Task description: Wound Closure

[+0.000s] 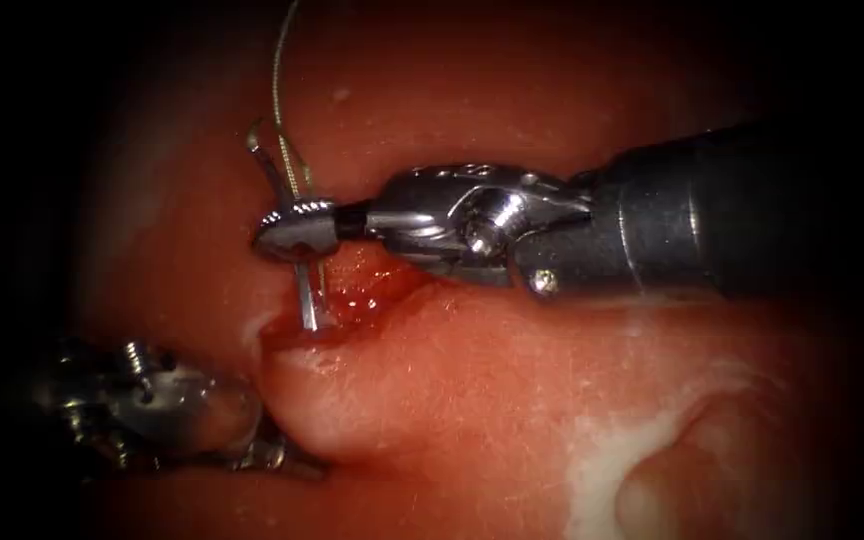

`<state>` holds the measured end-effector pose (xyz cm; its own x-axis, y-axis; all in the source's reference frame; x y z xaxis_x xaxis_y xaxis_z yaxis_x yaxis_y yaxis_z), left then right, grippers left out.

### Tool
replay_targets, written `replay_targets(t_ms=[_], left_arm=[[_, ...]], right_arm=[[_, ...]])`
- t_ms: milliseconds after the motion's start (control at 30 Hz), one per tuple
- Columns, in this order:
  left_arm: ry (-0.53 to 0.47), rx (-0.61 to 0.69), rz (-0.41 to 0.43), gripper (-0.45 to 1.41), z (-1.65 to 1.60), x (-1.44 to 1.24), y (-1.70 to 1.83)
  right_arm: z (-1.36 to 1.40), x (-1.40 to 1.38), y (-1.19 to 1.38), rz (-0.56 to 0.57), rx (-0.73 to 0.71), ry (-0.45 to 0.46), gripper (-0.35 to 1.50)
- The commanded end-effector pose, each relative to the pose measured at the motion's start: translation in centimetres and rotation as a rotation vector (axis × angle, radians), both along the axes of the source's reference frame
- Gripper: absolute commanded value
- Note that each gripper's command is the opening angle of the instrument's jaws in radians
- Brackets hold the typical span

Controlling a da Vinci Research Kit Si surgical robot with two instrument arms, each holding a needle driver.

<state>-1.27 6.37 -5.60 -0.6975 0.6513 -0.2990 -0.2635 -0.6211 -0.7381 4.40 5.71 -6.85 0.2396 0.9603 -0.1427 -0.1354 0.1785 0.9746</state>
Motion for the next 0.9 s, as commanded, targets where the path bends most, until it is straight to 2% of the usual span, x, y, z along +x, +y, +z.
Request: replay_targets(t_ms=[33,500,567,667,900], left_arm=[[-0.001,0.002,0.001,-0.21,0.06,-0.05,-0.04],[0.000,0.001,0.002,-0.20,0.07,-0.05,-0.03],[0.000,0.001,0.002,-0.20,0.07,-0.05,-0.04],[0.000,0.000,0.001,-0.20,0.07,-0.05,-0.04],[0.000,0.000,0.002,-0.20,0.07,-0.05,-0.04]], right_arm=[[-0.01,0.08,-0.03,-0.004,0.013,0.004,-0.35],[-0.04,-0.03,-0.10,0.008,0.235,-0.070,-0.35],[-0.04,-0.04,-0.11,-0.006,0.269,-0.105,-0.35],[-0.04,-0.05,-0.13,-0.046,0.323,-0.108,-0.35],[-0.03,-0.04,-0.20,-0.059,0.420,-0.131,-0.35]])
